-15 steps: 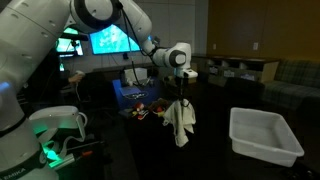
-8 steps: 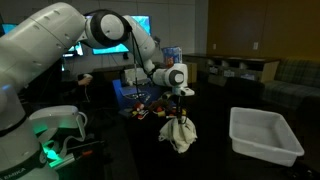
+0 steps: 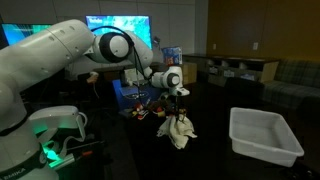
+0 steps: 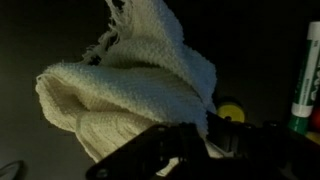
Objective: Use the towel to sweep the things on the table to the left and then put the towel in the white bin
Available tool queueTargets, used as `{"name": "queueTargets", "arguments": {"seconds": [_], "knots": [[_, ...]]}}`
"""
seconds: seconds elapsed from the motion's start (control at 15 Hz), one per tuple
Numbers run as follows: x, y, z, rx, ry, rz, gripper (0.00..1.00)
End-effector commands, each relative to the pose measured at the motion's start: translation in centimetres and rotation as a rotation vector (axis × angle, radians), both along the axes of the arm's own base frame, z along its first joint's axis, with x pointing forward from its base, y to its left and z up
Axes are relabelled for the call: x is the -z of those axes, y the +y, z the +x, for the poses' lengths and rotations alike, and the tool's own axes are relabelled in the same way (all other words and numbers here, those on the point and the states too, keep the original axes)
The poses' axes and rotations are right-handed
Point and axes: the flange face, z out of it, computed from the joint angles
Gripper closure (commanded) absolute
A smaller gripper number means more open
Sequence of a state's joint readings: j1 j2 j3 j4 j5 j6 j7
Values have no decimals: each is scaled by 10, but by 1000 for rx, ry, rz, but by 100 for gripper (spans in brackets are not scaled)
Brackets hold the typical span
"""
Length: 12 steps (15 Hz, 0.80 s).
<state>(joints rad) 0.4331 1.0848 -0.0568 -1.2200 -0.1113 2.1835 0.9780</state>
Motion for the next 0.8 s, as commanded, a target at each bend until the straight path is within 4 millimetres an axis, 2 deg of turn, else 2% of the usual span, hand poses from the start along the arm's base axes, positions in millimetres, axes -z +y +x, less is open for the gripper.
{"name": "queueTargets", "arguments": {"seconds": [0.0,0.47,0.73], "knots": [[-12,36,16,-39,-44,-1,91],[-35,105,15,-92,-93,122,91],[-58,128,15,-84,-107,217,91]]}}
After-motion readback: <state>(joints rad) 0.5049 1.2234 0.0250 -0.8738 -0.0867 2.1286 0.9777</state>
